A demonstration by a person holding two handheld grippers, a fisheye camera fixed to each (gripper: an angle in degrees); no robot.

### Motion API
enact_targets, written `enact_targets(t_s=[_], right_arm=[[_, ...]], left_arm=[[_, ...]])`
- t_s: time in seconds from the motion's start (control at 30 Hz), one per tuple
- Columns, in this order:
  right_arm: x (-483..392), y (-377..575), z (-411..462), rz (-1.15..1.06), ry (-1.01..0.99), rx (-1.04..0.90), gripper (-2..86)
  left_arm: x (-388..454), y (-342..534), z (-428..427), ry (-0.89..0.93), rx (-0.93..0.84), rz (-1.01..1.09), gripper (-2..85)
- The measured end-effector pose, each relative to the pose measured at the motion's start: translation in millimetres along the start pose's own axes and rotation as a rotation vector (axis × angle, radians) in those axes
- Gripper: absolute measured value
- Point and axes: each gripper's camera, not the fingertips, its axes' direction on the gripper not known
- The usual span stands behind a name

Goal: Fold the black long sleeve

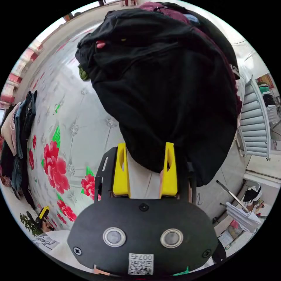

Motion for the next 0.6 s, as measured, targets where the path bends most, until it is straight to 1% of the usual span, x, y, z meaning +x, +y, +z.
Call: enact_targets(t_s=[0.03, 0.13, 0.2, 0.27, 0.3, 0.33, 0.37, 0.4, 0.47, 0.5, 0.57, 0.6], right_arm=[[2.7, 7.6, -8.5, 0.005, 0.012, 0.088, 9.7], [1.8, 15.3, -9.7, 0.023, -0.069, 0.046, 6.0], [-11.1, 24.3, -12.5, -0.057, -0.155, 0.020, 4.3], [-51.4, 50.6, -18.9, -0.254, -0.333, -0.015, 2.4], [-65.3, 60.5, -20.6, -0.311, -0.383, -0.030, 2.0], [-97.5, 85.1, -25.4, -0.423, -0.442, -0.043, 1.3], [-135.5, 116.2, -30.7, -0.547, -0.452, -0.053, 0.9], [-154.4, 132.8, -33.4, -0.609, -0.457, -0.059, 0.6], [-219.7, 197.0, -49.5, -0.800, -0.557, -0.067, 0.2], [-234.6, 211.5, -52.6, -0.843, -0.597, -0.087, 0.2], [-294.1, 271.8, -63.5, -1.055, -0.727, -0.207, 0.1], [-308.3, 288.8, -66.8, -1.119, -0.758, -0.240, 0.2]], left_arm=[[-6.0, 2.1, -0.5, 0.026, 0.013, -0.023, 3.5], [-23.5, 4.0, -1.4, 0.117, 0.014, -0.097, 1.1], [-28.6, 6.5, 0.1, 0.182, -0.012, -0.120, -0.2], [-27.7, 19.3, -4.1, 0.229, 0.053, -0.134, -0.7], [-26.9, 23.1, -5.5, 0.237, 0.069, -0.132, -0.8], [-24.9, 30.3, -7.1, 0.257, 0.088, -0.126, -0.9], [-23.3, 37.4, -7.7, 0.279, 0.095, -0.118, -0.9], [-22.7, 41.2, -8.1, 0.289, 0.098, -0.115, -0.9], [-23.2, 58.0, -11.6, 0.318, 0.121, -0.109, -0.9], [-24.3, 62.7, -12.9, 0.325, 0.129, -0.110, -0.9], [-32.4, 82.3, -17.7, 0.345, 0.158, -0.127, -0.9], [-35.3, 87.6, -18.8, 0.349, 0.167, -0.134, -0.9]])
